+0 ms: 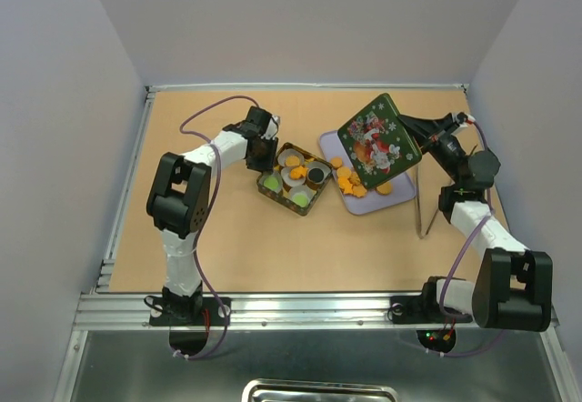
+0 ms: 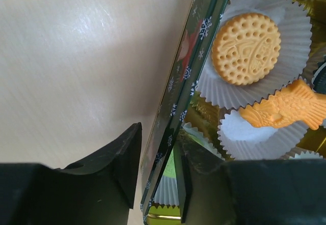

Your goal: Pack the cookies

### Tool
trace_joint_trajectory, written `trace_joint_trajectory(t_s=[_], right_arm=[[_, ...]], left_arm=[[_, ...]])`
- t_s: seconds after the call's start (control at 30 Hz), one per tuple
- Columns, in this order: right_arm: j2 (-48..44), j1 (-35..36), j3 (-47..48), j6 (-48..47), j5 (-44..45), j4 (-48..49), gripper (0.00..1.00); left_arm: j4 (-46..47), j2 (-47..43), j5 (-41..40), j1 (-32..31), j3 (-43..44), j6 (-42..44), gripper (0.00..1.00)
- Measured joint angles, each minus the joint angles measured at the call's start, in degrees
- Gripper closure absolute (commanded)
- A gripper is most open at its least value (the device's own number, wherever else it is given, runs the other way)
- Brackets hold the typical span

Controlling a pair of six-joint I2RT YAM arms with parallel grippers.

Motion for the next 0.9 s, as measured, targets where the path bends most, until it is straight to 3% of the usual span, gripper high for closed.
trace_joint_trajectory(t_s=[0.43, 0.73, 0.77, 0.9], right_arm=[[-1.0, 0.0, -1.6, 0.0, -0.4, -0.1, 0.99], [-1.0, 0.0, -1.6, 0.0, -1.4, -0.1, 0.99], [-1.0, 0.0, -1.6, 0.0, -1.6, -0.1, 1.0], [-1.0, 0.0, -1.6, 0.0, -2.1, -0.1, 1.0]], left_arm=[[-0.1, -0.2, -1.4, 0.0, 0.4, -4.7, 0.89], [1.1, -7.4, -3.1, 0.1, -9.4, -10.3, 0.89], [1.1, -8.0, -3.1, 0.1, -10.0, -10.6, 0.88], [1.1, -9.2, -3.0, 0.1, -11.3, -12.5, 0.55]])
